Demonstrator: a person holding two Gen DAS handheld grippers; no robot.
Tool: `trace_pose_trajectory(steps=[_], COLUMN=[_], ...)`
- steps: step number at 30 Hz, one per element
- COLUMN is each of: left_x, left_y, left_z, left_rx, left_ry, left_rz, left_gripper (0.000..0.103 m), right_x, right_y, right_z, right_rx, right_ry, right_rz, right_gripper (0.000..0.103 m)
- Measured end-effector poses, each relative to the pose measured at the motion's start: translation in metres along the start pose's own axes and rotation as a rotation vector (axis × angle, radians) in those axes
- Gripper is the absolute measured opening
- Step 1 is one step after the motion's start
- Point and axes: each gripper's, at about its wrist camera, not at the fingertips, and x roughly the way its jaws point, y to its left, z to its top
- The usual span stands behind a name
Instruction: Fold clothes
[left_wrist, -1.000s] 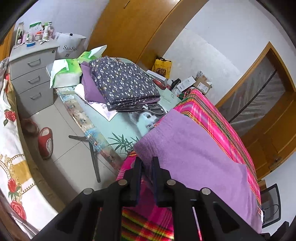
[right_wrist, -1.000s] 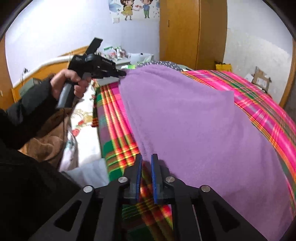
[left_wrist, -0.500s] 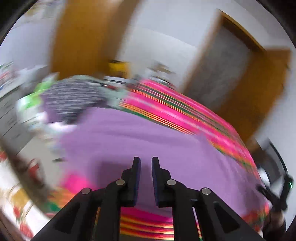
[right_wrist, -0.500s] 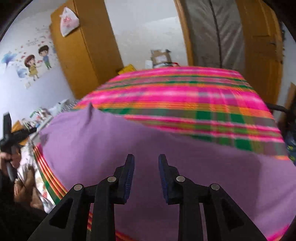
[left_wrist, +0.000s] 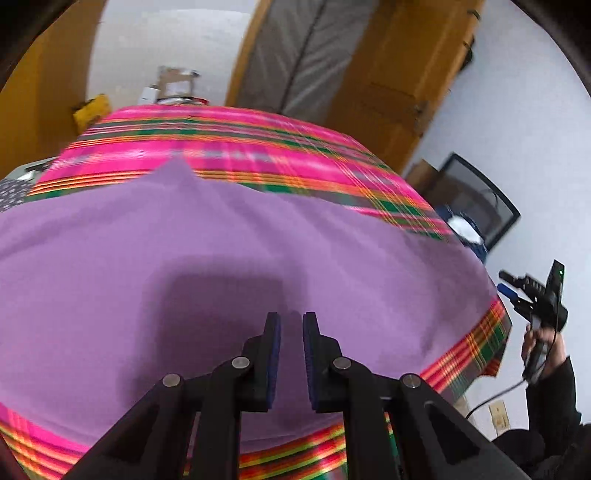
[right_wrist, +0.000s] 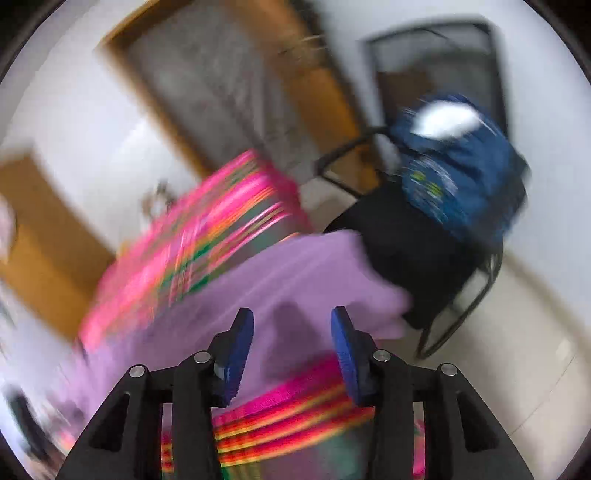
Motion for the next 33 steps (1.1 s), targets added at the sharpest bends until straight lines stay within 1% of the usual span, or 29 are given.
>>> trace_pose_trajectory(steps=[2,5,6,9,13,14,17,18,19,20,21,24,26,28,29,30,31,32,33], left_x=[0.008,0.015,0.019,0.024,0.029,0.03,0.03,0.031,0.033,0.033,0.035,0.038,0.04,0.041,0.041,0.041,0.042,0.042,0.042], left_y=[-0.013,-0.028,-0.033,-0.042,-0.052,-0.055,-0.058,-0.06,-0.061,-0.062,-0.063,-0.066,-0.068,-0.07,-0.071,-0.071,-0.071,-0.071,-0.071], left_z=[-0.002,-0.004,-0.004,-0.005,-0.004,-0.004,-0.004,-0.003,-0.003,-0.002,-0.001,0.0,0.001,0.002,0.003,0.003,0.003,0.004,0.004], left_rx=[0.028,0.064,0.077,0.103,0.12,0.119,0.123,0.122,0.122,0.12,0.119,0.121,0.124,0.126,0.127,0.128,0.128,0.128,0.128], left_ry=[0.019,0.041,0.053,0.072,0.076,0.077,0.076,0.077,0.078,0.079,0.081,0.085,0.088,0.092,0.094,0.095,0.096,0.097,0.098], left_rz=[-0.023,-0.041,-0.043,-0.041,-0.034,-0.031,-0.012,-0.008,-0.004,0.002,0.006,0.02,0.027,0.036,0.04,0.043,0.044,0.045,0.044], left_gripper=[0.012,0.012,0.012,0.012,0.012,0.012,0.012,0.012,0.012,0.012,0.012,0.012,0.012,0.012,0.012,0.012,0.012,0.012,0.012], right_x=[-0.004,0.005,0.009,0.038,0.072,0.079,0.093,0.095,0.097,0.097,0.097,0.096,0.095,0.088,0.084,0.075,0.07,0.064,0.055], right_y=[-0.031,-0.061,-0.068,-0.074,-0.068,-0.065,-0.056,-0.053,-0.05,-0.048,-0.047,-0.047,-0.054,-0.065,-0.073,-0.084,-0.094,-0.102,-0.11], right_z=[0.008,0.016,0.019,0.04,0.061,0.064,0.067,0.068,0.069,0.071,0.073,0.076,0.076,0.075,0.073,0.069,0.066,0.062,0.054], right_rx=[0.127,0.255,0.279,0.229,0.131,0.104,0.026,0.006,-0.009,-0.018,-0.023,-0.019,0.017,0.071,0.109,0.158,0.194,0.22,0.248], right_ry=[-0.018,0.008,0.015,0.067,0.16,0.185,0.252,0.256,0.257,0.253,0.248,0.234,0.223,0.196,0.187,0.176,0.166,0.154,0.143], right_rz=[0.016,0.1,0.12,0.162,0.228,0.237,0.302,0.313,0.328,0.348,0.354,0.327,0.303,0.255,0.252,0.266,0.278,0.288,0.298], right_gripper=[0.057,0.058,0.058,0.058,0.058,0.058,0.057,0.039,0.025,0.007,0.008,0.007,0.008,0.012,0.017,0.025,0.031,0.042,0.045])
